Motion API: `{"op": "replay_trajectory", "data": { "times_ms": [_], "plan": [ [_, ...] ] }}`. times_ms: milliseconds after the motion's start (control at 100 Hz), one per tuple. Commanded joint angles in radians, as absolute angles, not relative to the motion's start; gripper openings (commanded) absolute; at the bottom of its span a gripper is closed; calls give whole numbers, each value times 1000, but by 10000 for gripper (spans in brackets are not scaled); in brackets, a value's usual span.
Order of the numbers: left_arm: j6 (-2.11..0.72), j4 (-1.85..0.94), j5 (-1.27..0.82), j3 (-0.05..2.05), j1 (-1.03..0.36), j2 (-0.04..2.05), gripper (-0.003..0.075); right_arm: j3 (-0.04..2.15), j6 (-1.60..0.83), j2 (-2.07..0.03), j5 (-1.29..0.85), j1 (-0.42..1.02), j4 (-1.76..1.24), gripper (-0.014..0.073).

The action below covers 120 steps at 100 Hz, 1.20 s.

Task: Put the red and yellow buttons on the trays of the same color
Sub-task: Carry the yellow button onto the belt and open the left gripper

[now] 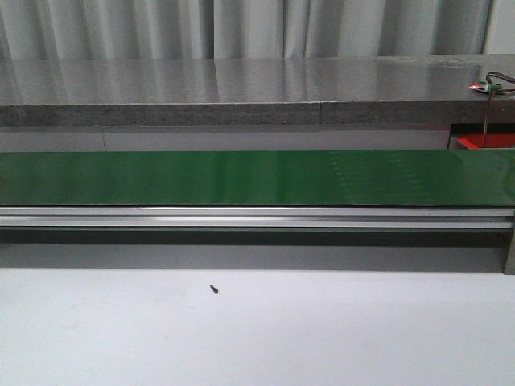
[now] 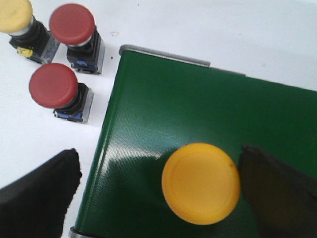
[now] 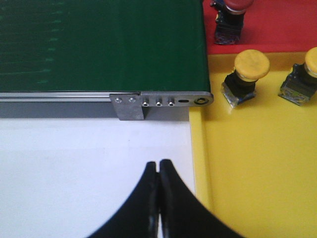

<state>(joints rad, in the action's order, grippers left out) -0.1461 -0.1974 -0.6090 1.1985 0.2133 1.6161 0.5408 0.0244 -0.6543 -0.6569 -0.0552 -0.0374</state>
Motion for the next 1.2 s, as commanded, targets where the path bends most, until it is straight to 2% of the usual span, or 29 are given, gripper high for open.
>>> {"op": "replay_trajectory", "data": {
  "times_ms": [0, 270, 650, 990, 1190],
  "plan": [
    [-149, -229, -555, 1232, 207, 1526, 640, 567, 19, -652, -593, -55, -35, -66],
    [-149, -230, -553, 1232, 209, 1414, 639, 567, 19, -652, -593, -55, -35, -66],
    [-139, -229, -532, 1230, 308, 1420, 639, 567, 19, -652, -593, -55, -35, -66],
    [-119, -194, -504, 1246, 360, 1546, 639, 567, 19, -652, -593, -55, -35, -66],
    [-102, -189, -558, 1328, 379, 1657, 639, 567, 19, -652, -593, -55, -35, -66]
  ]
}}
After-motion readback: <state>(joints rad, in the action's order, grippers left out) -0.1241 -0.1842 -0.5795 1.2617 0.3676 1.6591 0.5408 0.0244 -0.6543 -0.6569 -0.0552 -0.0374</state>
